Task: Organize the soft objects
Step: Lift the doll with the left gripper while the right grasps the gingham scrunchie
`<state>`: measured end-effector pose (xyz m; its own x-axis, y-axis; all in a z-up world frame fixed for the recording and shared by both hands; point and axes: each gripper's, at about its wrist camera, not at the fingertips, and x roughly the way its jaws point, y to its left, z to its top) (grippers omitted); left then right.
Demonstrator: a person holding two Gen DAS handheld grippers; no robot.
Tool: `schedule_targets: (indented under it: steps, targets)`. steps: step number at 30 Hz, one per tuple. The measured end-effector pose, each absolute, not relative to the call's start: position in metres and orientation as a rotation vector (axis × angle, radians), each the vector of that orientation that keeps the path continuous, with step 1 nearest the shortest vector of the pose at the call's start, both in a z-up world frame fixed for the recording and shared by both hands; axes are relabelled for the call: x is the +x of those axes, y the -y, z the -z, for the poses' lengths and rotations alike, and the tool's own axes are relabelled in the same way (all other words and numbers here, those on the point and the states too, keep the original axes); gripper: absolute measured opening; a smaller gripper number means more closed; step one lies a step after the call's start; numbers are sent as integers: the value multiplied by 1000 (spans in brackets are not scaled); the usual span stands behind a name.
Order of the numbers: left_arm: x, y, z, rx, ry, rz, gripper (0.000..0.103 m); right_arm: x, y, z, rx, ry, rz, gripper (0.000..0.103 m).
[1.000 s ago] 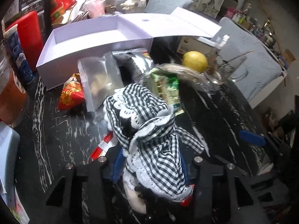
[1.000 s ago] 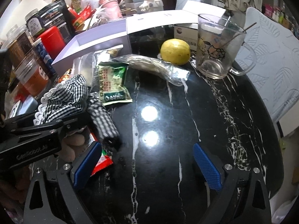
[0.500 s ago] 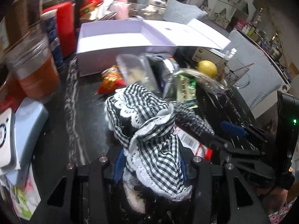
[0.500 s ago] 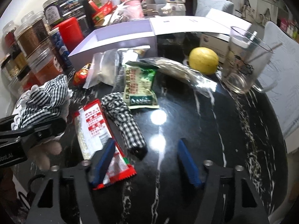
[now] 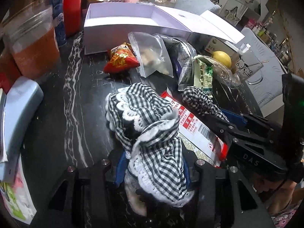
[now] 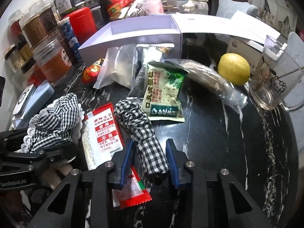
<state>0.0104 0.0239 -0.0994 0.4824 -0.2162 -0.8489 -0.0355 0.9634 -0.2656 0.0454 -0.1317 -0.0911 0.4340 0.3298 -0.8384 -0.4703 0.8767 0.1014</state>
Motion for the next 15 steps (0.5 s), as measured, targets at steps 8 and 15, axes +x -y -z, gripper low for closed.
schedule_targets:
  steps: [8, 15]
  targets:
    - [12, -23, 100, -242, -1019, 106, 47, 38, 130, 93, -154, -992, -525, 20]
    - [10, -26, 99, -250, -995, 88, 47, 28, 144, 87, -59, -989, -538, 19]
